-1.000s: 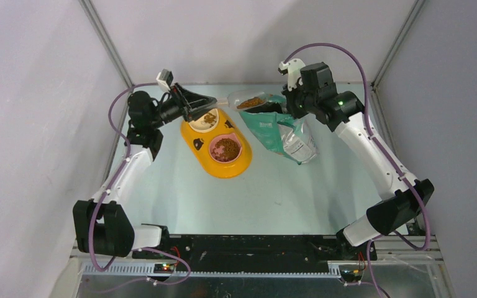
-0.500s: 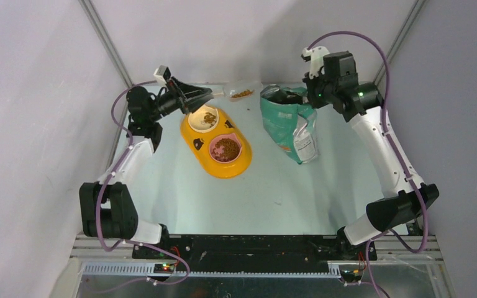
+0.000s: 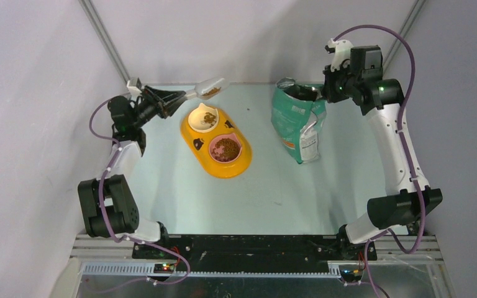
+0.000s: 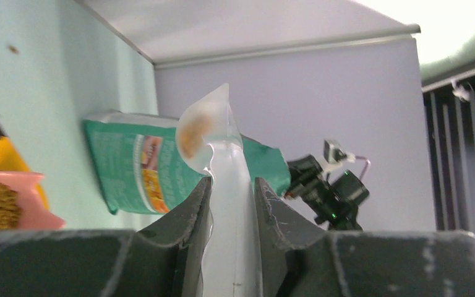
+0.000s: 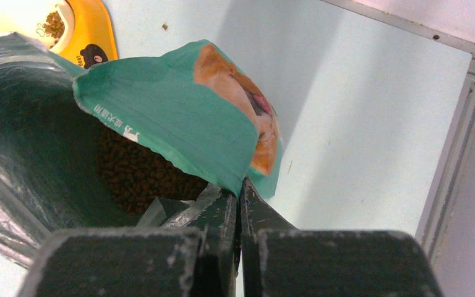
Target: Serve the pet food
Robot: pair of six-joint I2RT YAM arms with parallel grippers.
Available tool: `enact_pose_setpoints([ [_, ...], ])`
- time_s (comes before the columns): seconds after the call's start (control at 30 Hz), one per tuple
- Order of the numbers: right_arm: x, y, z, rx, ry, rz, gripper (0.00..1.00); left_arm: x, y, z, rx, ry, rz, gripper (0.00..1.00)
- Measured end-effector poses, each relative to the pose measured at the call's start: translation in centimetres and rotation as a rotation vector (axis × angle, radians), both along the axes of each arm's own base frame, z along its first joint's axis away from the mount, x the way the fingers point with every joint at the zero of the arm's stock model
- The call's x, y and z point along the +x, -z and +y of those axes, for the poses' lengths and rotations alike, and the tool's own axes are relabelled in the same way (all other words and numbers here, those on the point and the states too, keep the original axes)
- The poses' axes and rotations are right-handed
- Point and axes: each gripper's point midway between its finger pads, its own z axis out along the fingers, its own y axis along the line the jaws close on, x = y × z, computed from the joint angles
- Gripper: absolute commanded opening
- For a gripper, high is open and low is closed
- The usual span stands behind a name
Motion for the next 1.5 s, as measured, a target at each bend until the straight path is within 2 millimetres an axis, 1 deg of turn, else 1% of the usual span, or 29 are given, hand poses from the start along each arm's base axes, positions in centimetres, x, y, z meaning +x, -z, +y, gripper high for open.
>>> enact_pose_setpoints([
  [0.13, 0.2, -0.1, -0.7, 0.027, 0.006, 0.002, 0.0, 1.3, 2.7, 2.4, 0.054, -0.082, 0.034, 0.0],
  [0.3, 0.3, -0.4, -1.3, 0.063, 0.023, 0.003, 0.0, 2.0, 5.7, 4.3, 0.159, -0.151, 0.07, 0.0],
  [0.53, -0.1, -0.5, -1.2, 0.089, 0.033, 0.002, 0.0, 1.7, 11.1, 6.3, 0.364, -0.207, 0.164, 0.0],
  [0.6, -0.5, -0.6, -1.2, 0.094, 0.034, -0.001, 0.0, 1.5, 12.3, 6.7, 0.418, -0.215, 0.186, 0.0],
  [0.7, -1.3, -0.7, -1.1, 0.108, 0.038, -0.003, 0.0, 1.3, 13.5, 7.4, 0.492, -0.227, 0.218, 0.0],
  [0.8, -1.6, -0.8, -1.2, 0.113, 0.04, -0.005, 0.0, 1.7, 13.8, 8.4, 0.571, -0.245, 0.226, 0.0],
  [0.9, -1.7, -0.9, -1.3, 0.116, 0.046, -0.006, 0.0, 2.3, 13.7, 9.2, 0.652, -0.261, 0.213, 0.0],
  [1.0, -1.7, -0.8, -1.4, 0.116, 0.048, -0.005, 0.0, 2.6, 13.4, 9.2, 0.725, -0.256, 0.193, 0.0],
  [1.17, -1.7, -0.8, -1.5, 0.117, 0.05, -0.005, 0.0, 3.5, 13.1, 7.7, 0.832, -0.194, 0.151, 0.0],
  [1.33, -1.7, -0.9, -1.5, 0.117, 0.05, -0.005, 0.0, 4.5, 13.0, 6.1, 0.977, -0.131, 0.109, 0.0],
  [1.5, -1.8, -0.9, -1.5, 0.117, 0.05, -0.007, 0.0, 4.7, 11.9, 4.7, 1.166, -0.081, 0.023, 0.0],
])
